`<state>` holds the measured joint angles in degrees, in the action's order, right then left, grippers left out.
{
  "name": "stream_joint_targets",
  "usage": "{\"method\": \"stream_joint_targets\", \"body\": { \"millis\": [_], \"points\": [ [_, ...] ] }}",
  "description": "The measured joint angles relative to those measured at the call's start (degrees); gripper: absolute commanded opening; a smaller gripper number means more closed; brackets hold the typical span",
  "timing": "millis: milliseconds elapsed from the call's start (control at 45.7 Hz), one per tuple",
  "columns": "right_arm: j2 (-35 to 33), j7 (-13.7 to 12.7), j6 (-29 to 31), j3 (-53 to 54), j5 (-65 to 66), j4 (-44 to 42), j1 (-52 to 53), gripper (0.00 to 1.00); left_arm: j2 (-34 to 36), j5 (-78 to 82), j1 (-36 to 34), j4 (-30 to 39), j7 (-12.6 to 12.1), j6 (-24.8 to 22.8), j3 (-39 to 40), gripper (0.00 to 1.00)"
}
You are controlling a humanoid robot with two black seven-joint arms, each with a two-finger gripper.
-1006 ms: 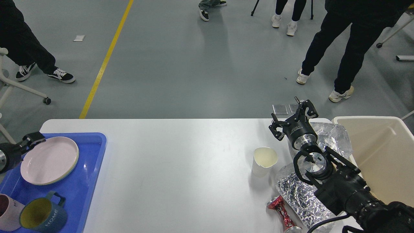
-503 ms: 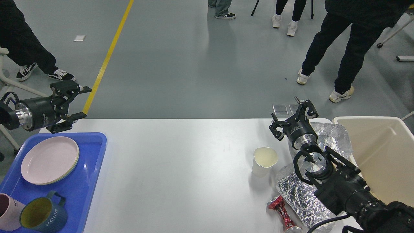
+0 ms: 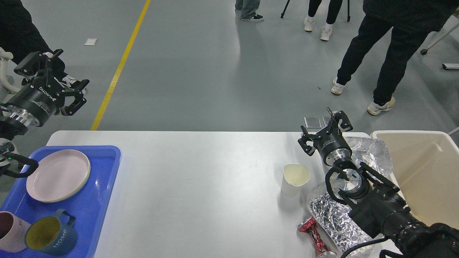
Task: Tidy desktop
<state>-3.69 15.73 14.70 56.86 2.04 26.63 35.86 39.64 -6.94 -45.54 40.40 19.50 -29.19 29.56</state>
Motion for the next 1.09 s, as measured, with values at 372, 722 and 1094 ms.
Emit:
{"method": "stream_joint_targets", "body": {
  "millis": [372, 722, 1094],
  "points": [
    [0.0, 0.0, 0.03, 0.0, -0.02, 0.07, -0.01, 1.0, -19.25, -0.22, 2.28, -14.23, 7.75, 1.5, 26.69, 0.96],
    [0.0, -0.02, 0.02, 0.0, -0.02, 0.0, -0.01, 1.0, -26.65, 1.77, 5.28, -14.55, 9.53, 1.38, 24.98, 0.96],
    [0.0, -0.01, -0.02, 0.0, 0.03, -0.08, -0.01, 1.0, -33.22, 5.32, 9.6, -14.42, 18.94, -0.21, 20.86, 0.97]
  ]
}}
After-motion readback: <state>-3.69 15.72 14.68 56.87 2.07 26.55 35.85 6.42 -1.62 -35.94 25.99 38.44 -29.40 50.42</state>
